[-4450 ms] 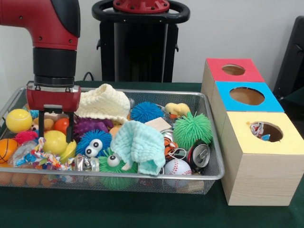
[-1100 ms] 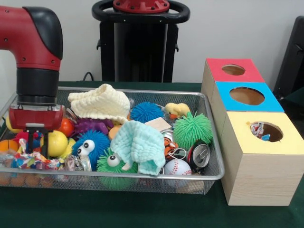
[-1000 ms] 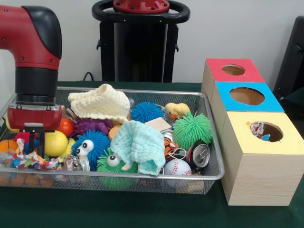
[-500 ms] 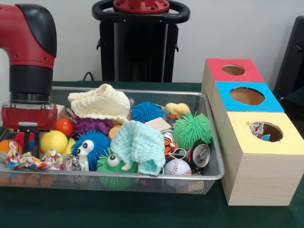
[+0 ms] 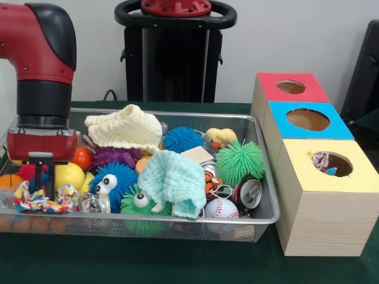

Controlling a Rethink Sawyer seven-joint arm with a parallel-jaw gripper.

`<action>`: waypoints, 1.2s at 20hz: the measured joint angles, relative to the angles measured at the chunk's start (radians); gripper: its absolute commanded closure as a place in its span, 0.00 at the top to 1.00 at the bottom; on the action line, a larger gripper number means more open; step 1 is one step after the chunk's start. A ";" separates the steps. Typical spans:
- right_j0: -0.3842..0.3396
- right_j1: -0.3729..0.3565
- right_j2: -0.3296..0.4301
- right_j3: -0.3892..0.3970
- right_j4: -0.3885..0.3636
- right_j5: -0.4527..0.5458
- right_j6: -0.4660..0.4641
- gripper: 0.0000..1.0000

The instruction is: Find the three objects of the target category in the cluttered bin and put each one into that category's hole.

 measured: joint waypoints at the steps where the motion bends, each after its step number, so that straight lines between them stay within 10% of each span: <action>1: 0.000 -0.004 0.000 0.002 0.004 0.000 0.000 0.00; 24: 0.099 -0.204 -0.015 0.056 0.202 0.000 0.000 0.00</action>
